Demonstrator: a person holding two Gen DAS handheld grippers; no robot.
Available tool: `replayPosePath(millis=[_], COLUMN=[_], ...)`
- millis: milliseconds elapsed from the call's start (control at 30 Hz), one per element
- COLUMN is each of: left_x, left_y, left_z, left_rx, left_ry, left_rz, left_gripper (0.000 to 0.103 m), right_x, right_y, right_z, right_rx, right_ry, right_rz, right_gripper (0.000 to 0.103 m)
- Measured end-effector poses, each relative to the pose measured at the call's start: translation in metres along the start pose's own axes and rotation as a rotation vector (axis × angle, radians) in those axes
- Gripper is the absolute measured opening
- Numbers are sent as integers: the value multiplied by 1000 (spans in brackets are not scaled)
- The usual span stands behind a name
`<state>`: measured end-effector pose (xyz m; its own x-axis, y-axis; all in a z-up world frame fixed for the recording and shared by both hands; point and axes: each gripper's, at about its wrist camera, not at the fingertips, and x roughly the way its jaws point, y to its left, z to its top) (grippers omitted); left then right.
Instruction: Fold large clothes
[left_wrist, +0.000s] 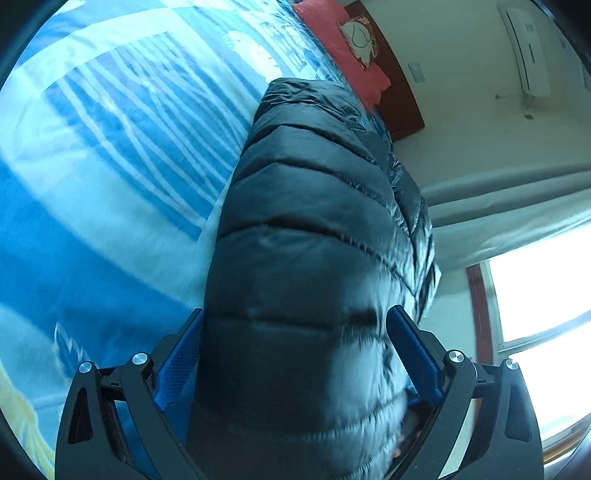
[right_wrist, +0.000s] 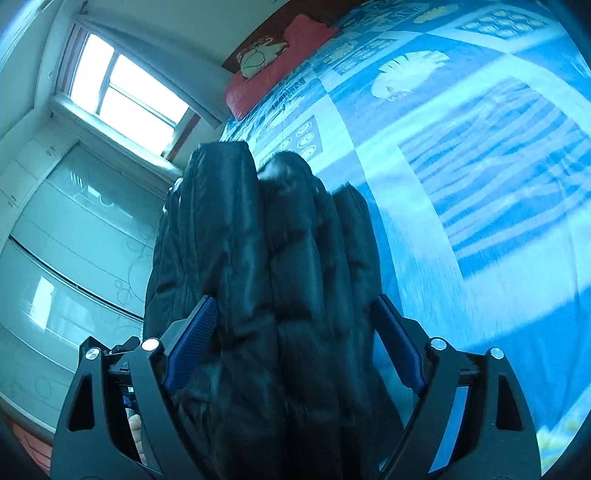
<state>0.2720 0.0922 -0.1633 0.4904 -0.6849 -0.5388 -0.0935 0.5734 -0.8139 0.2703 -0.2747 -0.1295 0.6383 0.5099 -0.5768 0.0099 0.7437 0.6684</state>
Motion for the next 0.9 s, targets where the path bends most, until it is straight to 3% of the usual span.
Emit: replayPosePath(millis=[300, 333, 367, 467, 633, 733, 900], left_x=[20, 22, 24, 31, 45, 52, 60], left_y=[-7, -7, -8, -16, -28, -26, -20], left_z=[23, 23, 23, 23, 17, 17, 18], left_rx=[21, 24, 30, 66, 136, 150, 150], left_ry=[-2, -4, -5, -2, -18, -18, -14], left_rz=[21, 28, 37, 77, 153, 158, 158], left_gripper=[95, 95, 95, 95, 96, 96, 96], right_x=[31, 37, 41, 47, 50, 53, 56], right_y=[-1, -3, -5, -17, -38, -48, -46], right_z=[39, 41, 42, 39, 30, 25, 23], right_rx=[43, 56, 66, 108, 162, 209, 202], right_ry=[23, 37, 51, 63, 33, 23, 17], right_rz=[19, 13, 15, 35, 87, 138, 135], right_gripper=[87, 84, 72, 60, 54, 52, 52])
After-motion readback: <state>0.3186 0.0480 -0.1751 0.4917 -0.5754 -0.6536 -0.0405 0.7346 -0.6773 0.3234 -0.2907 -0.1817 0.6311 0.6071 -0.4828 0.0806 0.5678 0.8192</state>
